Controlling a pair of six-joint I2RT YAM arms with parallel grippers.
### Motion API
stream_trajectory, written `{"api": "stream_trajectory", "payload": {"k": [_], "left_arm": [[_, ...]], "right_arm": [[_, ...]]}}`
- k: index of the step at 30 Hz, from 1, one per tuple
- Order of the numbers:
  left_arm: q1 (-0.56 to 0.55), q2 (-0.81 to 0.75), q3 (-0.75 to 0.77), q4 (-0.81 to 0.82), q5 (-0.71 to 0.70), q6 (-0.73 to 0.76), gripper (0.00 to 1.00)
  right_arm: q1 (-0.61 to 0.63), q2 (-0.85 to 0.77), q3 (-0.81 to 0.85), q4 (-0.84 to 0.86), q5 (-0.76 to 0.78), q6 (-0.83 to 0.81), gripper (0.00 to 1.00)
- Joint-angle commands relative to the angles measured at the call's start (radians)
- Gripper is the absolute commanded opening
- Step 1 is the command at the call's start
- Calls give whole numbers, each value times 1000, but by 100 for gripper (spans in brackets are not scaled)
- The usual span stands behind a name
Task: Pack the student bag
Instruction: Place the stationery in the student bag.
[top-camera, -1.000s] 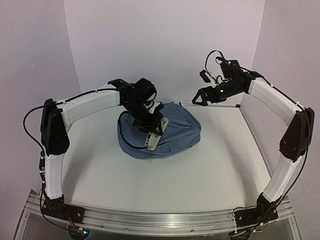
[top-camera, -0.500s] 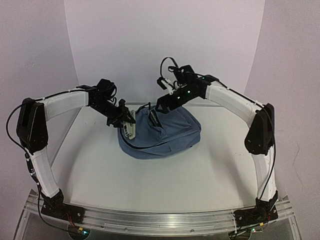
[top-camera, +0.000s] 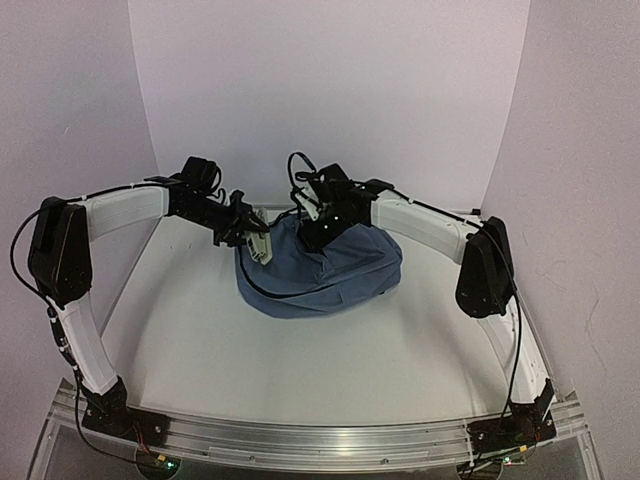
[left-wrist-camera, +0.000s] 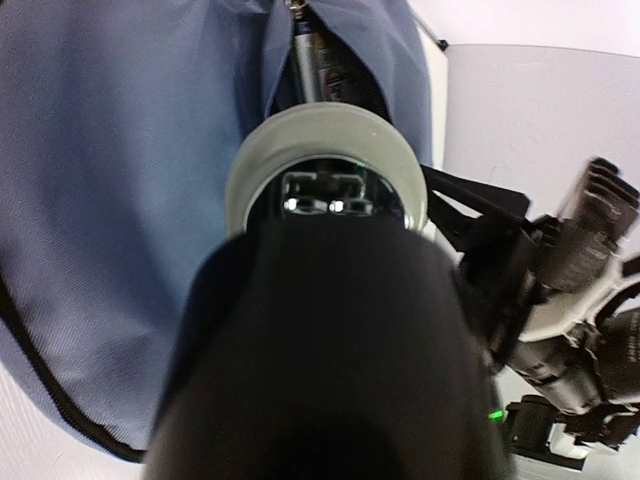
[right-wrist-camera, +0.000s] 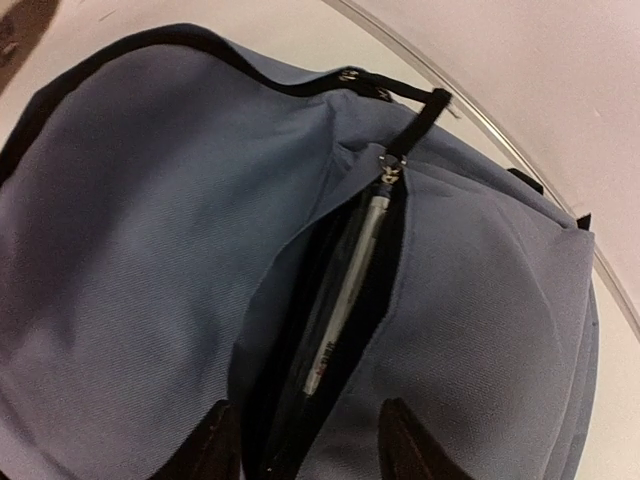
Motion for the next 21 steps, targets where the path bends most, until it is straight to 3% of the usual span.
{"api": "stream_trajectory", "payload": {"k": [1,5,6,13,21], "left_arm": [[2,11,27,130,95,-13,0],[3,59,56,170,141,-22,0],[3,73,62,183,156,-26,0],[-12,157,103,285,275,-34,0],[-62,231,145,315,320,-39,0]], "right_arm": [[-1,-2,11,50,172,-33,28],[-4,-46,-16,50,168,-22,2],[-4,-58,-21,50,149,-16,0],[-23,-133,-22,51,9,46,0],[-110,-199,-65,55,-242,120,0]]}}
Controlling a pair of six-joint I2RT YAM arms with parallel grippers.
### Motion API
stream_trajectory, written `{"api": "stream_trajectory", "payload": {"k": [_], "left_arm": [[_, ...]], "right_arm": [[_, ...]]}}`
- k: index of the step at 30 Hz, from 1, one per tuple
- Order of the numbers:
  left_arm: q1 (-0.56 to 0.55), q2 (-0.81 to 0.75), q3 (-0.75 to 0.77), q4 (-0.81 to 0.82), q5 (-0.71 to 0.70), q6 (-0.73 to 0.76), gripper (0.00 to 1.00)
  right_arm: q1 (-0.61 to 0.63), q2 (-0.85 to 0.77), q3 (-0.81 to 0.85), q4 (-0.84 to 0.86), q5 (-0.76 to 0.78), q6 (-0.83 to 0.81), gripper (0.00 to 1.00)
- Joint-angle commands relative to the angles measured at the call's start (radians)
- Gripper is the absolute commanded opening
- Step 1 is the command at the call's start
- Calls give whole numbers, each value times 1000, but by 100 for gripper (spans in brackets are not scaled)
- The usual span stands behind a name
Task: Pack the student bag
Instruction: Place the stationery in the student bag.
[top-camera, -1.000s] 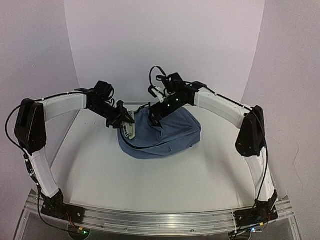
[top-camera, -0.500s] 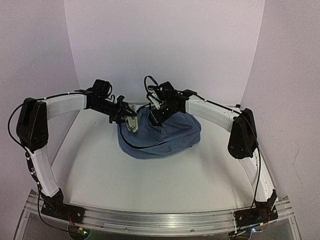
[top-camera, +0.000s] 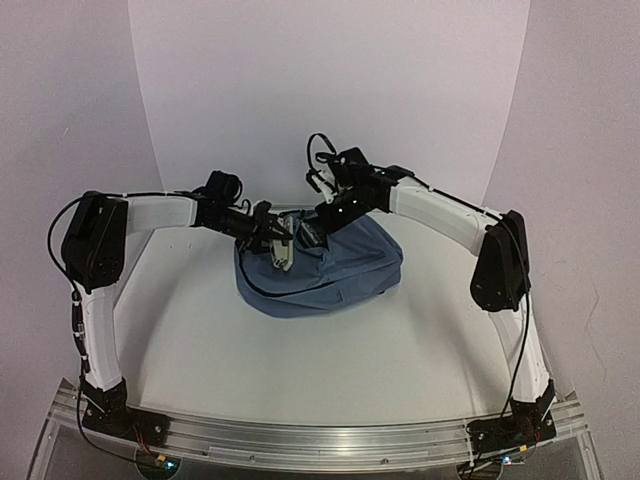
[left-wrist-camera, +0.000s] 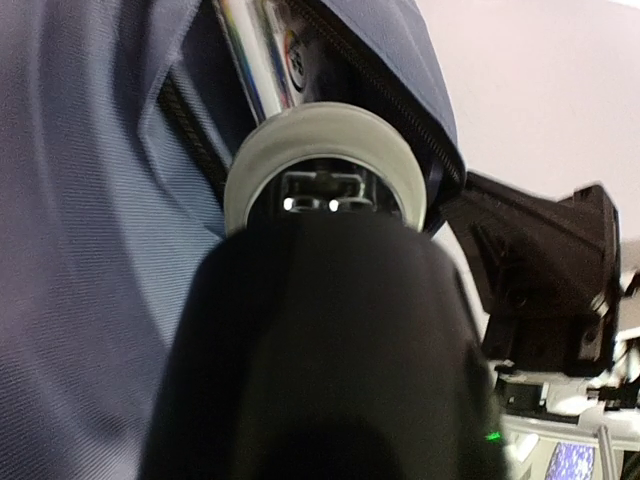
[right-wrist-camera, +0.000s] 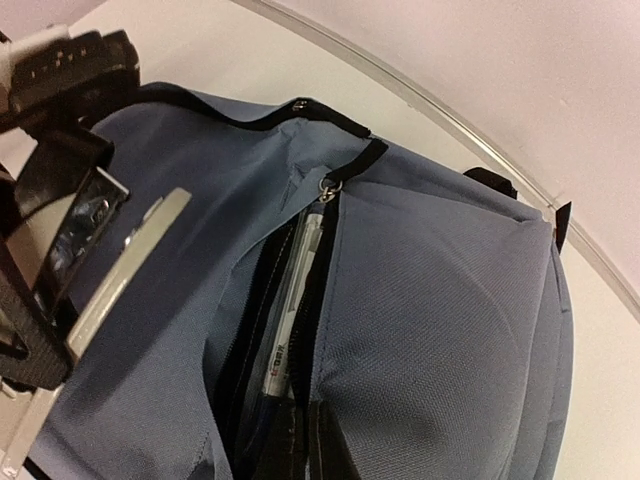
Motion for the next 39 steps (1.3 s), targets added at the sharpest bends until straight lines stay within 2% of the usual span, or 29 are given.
{"api": "stream_trajectory", "payload": {"k": [1,9,13,21,25,29,33,39], "left_arm": [[-34,14,82,100,94,-9,0],[-87,136,182,149,194,-47,0],[-95,184,210,230,242,-115,0],[-110,270,282,284,302,-182,0],[-111,300,306,346,316,-232,1],[-114,350,381,317,342,-245,0],[-131,342,354,324,378,-250,1],[-131,385,390,335,387,-284,2]], "right_arm": [[-55,-124,-41,42,-180,51,0],[-86,-171,-123,42,-348,58,0],[-87,-195,-148,42,-380,48,0],[-79,-243,-217,42,-443,18,0],[-68,-262,-242,42,-463,-4,0],[-62,-279,-267,42,-450,-17,0],[-63,-277,-256,42,-394,-27,0],[-60,-273,-257,42,-450,-28,0]]}}
